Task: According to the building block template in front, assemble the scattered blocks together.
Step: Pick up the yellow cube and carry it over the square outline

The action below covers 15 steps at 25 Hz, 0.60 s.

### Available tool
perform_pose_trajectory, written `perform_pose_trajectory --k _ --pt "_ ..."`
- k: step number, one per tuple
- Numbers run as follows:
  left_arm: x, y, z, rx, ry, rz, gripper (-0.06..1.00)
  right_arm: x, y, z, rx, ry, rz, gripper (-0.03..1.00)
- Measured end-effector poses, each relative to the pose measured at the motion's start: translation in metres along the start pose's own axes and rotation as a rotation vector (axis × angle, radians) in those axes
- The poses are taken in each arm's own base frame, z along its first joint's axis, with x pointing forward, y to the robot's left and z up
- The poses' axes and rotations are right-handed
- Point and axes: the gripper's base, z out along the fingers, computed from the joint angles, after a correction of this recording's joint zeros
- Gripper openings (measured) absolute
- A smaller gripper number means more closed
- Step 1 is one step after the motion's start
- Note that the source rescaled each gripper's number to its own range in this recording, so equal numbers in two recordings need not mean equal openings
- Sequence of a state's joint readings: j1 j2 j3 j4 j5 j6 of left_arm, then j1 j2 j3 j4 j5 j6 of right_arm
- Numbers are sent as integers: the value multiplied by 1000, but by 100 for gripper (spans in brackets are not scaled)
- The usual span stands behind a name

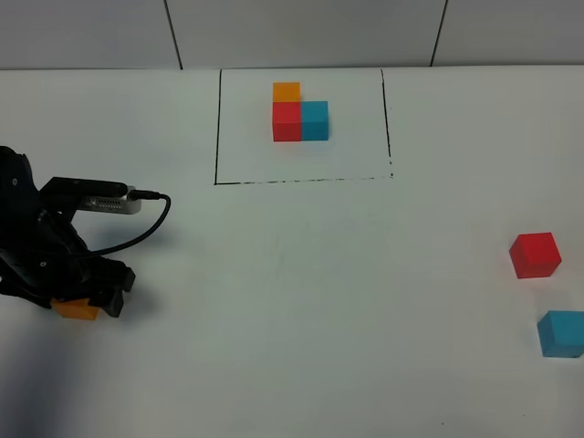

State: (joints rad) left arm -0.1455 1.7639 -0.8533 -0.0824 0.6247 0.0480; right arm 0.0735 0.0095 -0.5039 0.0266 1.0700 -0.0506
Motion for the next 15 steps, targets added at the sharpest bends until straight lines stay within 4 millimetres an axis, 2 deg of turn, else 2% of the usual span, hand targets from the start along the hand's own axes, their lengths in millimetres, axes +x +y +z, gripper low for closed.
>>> perform_pose_trajectory --k 15 --pt "3 2 3 -22 -2 7 87 0 0 0 0 0 0 72"
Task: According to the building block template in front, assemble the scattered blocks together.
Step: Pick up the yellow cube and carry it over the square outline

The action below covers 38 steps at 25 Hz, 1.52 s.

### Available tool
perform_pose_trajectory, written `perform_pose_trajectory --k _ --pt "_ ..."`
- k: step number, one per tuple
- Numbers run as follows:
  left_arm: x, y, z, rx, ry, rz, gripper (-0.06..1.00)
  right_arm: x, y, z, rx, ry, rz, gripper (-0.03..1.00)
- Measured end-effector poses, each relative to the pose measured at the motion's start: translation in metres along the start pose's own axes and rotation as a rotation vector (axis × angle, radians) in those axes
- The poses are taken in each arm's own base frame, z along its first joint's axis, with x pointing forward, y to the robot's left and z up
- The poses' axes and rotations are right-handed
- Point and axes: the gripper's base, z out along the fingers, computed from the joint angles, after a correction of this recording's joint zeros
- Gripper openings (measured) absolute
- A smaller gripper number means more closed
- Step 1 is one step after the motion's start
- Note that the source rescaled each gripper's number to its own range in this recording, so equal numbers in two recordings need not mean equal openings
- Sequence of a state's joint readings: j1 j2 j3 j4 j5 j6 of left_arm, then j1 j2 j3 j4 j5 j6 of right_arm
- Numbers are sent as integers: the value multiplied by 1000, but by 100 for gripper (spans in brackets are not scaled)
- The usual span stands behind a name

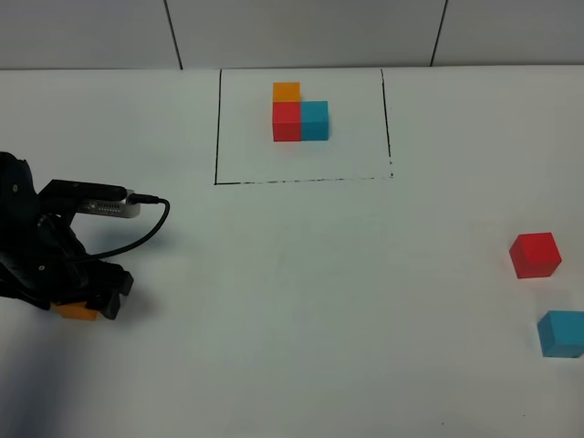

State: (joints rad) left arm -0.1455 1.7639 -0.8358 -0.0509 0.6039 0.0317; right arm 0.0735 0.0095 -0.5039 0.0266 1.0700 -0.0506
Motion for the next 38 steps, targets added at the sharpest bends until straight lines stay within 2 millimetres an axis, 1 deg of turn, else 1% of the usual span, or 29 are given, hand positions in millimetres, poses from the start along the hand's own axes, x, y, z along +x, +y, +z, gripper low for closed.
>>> perform_pose_trajectory --k 8,9,11,12,14,15,17,20,22,25,27,29,31,34,37,38 --pt "-2 4 0 -48 -22 -21 87 0 0 0 0 0 0 72" --pt "-3 4 0 -47 -29 -25 86 0 0 0 0 0 0 72" --pt "-3 4 0 -46 -38 -31 80 0 0 0 0 0 0 72" --pt "-4 4 0 -46 -42 -35 73 0 0 0 0 0 0 72" --pt "-4 4 0 -46 -44 -44 53 0 0 0 0 0 0 72" --pt "-4 4 0 -46 -44 -47 38 0 0 0 0 0 0 72" --pt "-4 4 0 -45 -45 -56 0 0 0 0 0 0 0 72" --pt "-4 4 -1 -46 -35 -64 1 0 0 0 0 0 0 72" --pt "-8 4 -7 -44 -25 -69 1 0 0 0 0 0 0 72" --pt "-21 -1 -26 -20 -41 -46 1 0 0 0 0 0 0 72" --pt "-33 -10 -44 -5 -63 33 1 0 0 0 0 0 0 72" --pt "-45 -26 -62 -1 -96 159 1 0 0 0 0 0 0 72" --pt "-55 -48 -76 -6 -126 326 1 0 0 0 0 0 0 72" --pt "-70 -86 -94 -26 -161 572 1 0 0 0 0 0 0 72" --pt "-86 -124 -97 -50 -143 757 1 0 0 0 0 0 0 72" --pt "-92 -134 -93 -62 -121 805 1 0 0 0 0 0 0 72"
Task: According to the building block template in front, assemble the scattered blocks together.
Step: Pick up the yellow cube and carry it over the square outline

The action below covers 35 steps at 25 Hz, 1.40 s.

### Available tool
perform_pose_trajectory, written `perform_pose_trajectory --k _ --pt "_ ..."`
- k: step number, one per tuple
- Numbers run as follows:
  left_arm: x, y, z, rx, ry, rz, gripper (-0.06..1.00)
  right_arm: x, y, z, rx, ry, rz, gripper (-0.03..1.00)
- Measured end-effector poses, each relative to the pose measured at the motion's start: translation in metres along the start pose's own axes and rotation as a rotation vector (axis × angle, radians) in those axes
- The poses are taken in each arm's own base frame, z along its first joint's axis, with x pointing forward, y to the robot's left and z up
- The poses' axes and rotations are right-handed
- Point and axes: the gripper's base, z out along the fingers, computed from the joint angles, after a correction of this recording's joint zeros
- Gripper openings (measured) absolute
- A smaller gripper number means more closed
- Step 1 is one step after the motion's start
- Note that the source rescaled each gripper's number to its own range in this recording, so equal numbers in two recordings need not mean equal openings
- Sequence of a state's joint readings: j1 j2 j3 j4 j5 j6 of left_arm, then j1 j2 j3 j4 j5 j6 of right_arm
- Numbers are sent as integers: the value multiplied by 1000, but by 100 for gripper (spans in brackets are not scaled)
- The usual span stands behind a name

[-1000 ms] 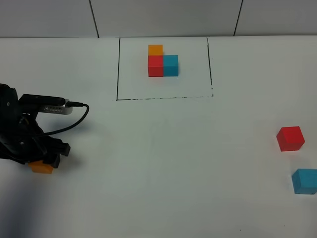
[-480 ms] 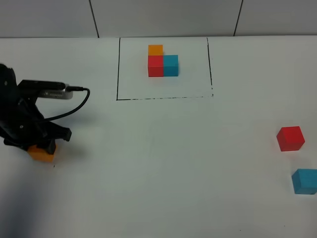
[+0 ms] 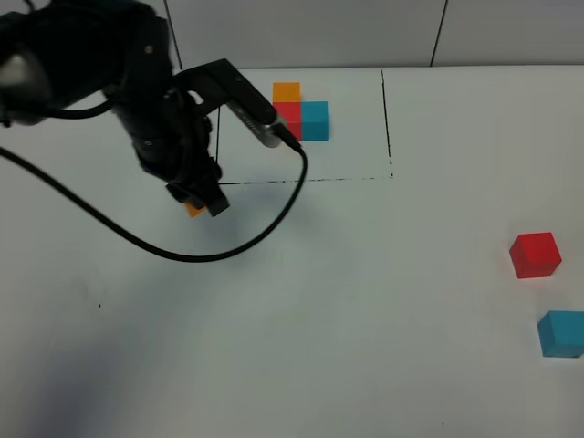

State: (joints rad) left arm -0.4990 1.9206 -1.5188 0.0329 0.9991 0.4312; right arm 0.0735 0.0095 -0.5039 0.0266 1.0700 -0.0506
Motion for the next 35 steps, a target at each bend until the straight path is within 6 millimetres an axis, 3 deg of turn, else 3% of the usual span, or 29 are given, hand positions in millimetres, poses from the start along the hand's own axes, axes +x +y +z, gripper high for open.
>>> perform_pose_trajectory --k 6,14,23,35 --pt "-61 -16 23 -13 74 206 1 0 0 0 0 0 0 72" --pt "-107 -37 66 -17 85 414 1 0 0 0 0 0 0 72" --pt "-115 -39 107 1 133 569 1 0 0 0 0 0 0 72" --pt "-116 -39 109 1 129 599 1 0 0 0 0 0 0 72"
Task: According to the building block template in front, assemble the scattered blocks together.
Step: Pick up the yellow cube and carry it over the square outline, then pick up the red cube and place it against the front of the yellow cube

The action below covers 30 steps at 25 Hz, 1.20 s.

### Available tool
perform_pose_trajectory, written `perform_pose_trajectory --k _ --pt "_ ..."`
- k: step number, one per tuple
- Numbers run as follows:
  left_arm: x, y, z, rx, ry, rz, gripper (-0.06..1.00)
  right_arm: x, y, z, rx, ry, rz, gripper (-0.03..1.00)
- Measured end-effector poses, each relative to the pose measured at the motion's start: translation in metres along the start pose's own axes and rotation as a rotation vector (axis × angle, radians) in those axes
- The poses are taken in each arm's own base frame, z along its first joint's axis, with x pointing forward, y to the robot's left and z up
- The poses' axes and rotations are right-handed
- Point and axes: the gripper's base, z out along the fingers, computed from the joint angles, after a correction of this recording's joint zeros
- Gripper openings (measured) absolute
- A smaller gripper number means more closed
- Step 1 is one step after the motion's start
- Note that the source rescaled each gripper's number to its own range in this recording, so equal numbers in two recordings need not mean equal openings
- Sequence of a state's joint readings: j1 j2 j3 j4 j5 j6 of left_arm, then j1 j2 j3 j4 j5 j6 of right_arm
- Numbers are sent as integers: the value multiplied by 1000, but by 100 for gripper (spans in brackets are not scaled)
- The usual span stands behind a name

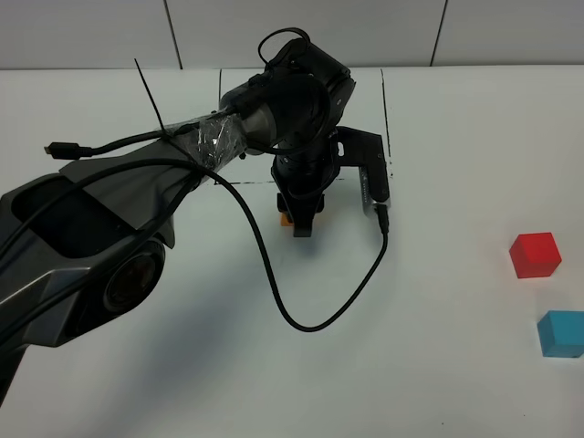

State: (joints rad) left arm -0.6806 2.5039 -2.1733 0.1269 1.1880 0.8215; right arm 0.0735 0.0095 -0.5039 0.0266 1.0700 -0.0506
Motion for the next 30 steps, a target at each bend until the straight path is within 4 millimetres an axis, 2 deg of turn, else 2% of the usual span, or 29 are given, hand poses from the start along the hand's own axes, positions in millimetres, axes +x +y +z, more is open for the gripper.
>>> perform_pose_trajectory --k 18,20,23,26,28,30 --pt "-1 0 4 2 6 16 3 0 0 0 0 0 0 72" --pt "-1 1 5 0 3 16 13 0 0 0 0 0 0 72" --pt "-2 0 10 8 7 16 45 0 0 0 0 0 0 72" --pt "-1 -1 10 16 14 15 73 0 0 0 0 0 0 72" --pt "-3 0 8 9 9 12 85 0 0 0 0 0 0 72" --pt "-5 3 2 -10 -9 -17 93 0 0 0 0 0 0 72"
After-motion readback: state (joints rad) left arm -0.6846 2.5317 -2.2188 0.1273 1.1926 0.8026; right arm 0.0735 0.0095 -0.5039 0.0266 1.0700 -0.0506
